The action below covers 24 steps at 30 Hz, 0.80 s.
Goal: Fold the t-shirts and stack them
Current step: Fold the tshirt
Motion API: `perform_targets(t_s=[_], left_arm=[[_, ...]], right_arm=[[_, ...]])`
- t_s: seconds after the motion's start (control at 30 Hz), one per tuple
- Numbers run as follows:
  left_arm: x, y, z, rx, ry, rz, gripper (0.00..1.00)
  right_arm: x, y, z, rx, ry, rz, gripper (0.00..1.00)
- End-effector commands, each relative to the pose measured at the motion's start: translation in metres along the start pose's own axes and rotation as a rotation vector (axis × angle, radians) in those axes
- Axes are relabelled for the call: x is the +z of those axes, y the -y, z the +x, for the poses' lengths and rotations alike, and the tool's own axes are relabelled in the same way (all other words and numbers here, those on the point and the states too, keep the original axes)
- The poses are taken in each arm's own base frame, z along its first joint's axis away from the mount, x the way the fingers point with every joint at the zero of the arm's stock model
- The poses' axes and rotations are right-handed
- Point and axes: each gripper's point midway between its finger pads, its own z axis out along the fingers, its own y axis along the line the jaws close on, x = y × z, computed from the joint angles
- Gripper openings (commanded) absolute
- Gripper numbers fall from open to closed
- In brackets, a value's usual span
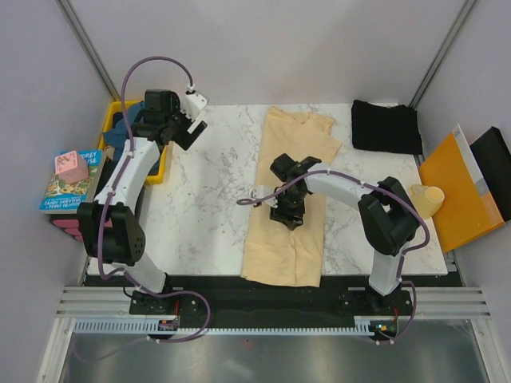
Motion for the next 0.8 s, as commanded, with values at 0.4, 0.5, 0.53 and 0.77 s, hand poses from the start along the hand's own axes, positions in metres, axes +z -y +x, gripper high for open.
perform_targets(t_s=[0.4, 0.5, 0.53, 0.77], left_arm=[[0.095, 0.149, -0.078, 0.459, 0.25, 0.438, 0.02], [0.125, 0.167, -0.093, 0.539, 0.266, 0.448, 0.02], [0.138, 0.18, -0.092, 0.568, 0.27, 0.473, 0.02], [0.158, 0.216, -0.138, 0.785, 0.493, 0.532, 0.02]], right_arm=[[-0.271, 0.244, 0.005, 0.521, 0.355, 1.131, 0.44], [-0.278, 0.251, 0.037, 0.583, 0.331, 1.161, 0.44], [-0.28, 0.253, 0.046, 0.589, 0.323, 1.169, 0.45], [-0.28, 0.247, 0.062, 0.582, 0.286, 1.17, 0.45]])
